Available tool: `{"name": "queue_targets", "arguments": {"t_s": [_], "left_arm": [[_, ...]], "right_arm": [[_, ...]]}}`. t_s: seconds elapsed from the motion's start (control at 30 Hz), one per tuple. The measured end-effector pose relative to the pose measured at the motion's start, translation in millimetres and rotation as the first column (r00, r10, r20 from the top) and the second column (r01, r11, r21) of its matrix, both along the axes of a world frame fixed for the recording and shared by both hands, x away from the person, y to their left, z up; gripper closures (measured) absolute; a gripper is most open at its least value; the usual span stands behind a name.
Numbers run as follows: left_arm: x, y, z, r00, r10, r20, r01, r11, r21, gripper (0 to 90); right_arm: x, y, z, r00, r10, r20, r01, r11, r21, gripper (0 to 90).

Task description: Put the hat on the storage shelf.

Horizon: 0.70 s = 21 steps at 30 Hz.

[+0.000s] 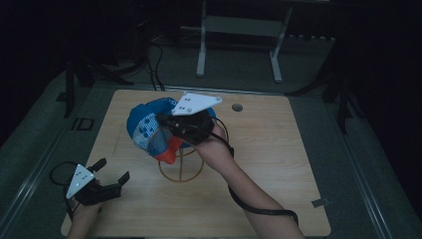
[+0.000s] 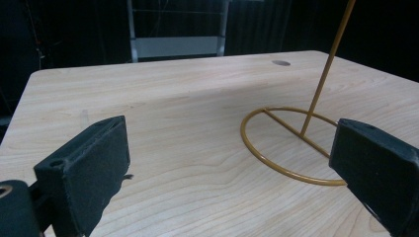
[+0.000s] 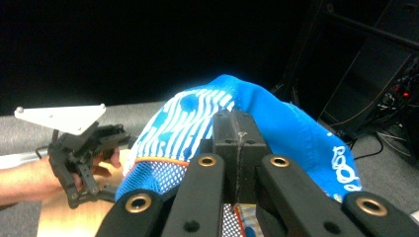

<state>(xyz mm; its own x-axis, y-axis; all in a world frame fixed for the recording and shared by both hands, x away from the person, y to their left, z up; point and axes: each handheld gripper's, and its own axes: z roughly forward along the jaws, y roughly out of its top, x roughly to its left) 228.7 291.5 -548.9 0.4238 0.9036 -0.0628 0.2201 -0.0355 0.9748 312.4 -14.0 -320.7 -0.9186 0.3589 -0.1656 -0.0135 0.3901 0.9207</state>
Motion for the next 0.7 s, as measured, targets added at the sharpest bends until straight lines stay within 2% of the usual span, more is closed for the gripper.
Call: {"name": "queue_targets", "arguments": {"t_s": [0.07, 0.13, 0.2, 0.37, 0.53, 0.7], "left_arm": [[0.3, -1.0, -1.4, 1.0, -0.003, -0.003, 0.003, 1.0, 0.009, 2.7], [0.7, -0.6, -2.5, 0.9999, -0.01, -0.012, 0.01, 0.9999, 0.007, 2.8], [1.2, -0.4, -3.6, 0.9999, -0.01, -0.014, 0.01, 1.0, 0.001, 2.7], [1.7, 0.2, -4.7, 0.9997, -0.009, -0.021, 0.008, 0.9999, -0.008, 2.8], [1.1, -0.5, -5.2, 0.9998, -0.012, -0.018, 0.012, 0.9999, -0.004, 2.7], [1.7, -0.6, -6.7, 0.9995, -0.018, -0.028, 0.017, 0.9998, -0.007, 2.8]], "right_arm": [[0.2, 3.3, -5.5, 0.9999, 0.01, -0.009, -0.01, 0.9997, -0.021, 90.0], [0.3, 4.4, -10.9, 0.9995, 0.02, -0.026, -0.02, 0.9996, -0.021, 90.0], [-0.9, 5.2, -16.6, 0.9996, 0.018, -0.02, -0.018, 0.9993, -0.032, 90.0], [1.3, 6.8, -30.3, 0.9991, 0.014, -0.039, -0.016, 0.9988, -0.047, 90.0], [7.4, 7.7, -42.8, 0.9992, -0.033, -0.021, 0.031, 0.9962, -0.081, 90.0], [11.4, 0.2, -49.2, 0.9978, -0.054, -0.037, 0.052, 0.9963, -0.068, 90.0]]}}
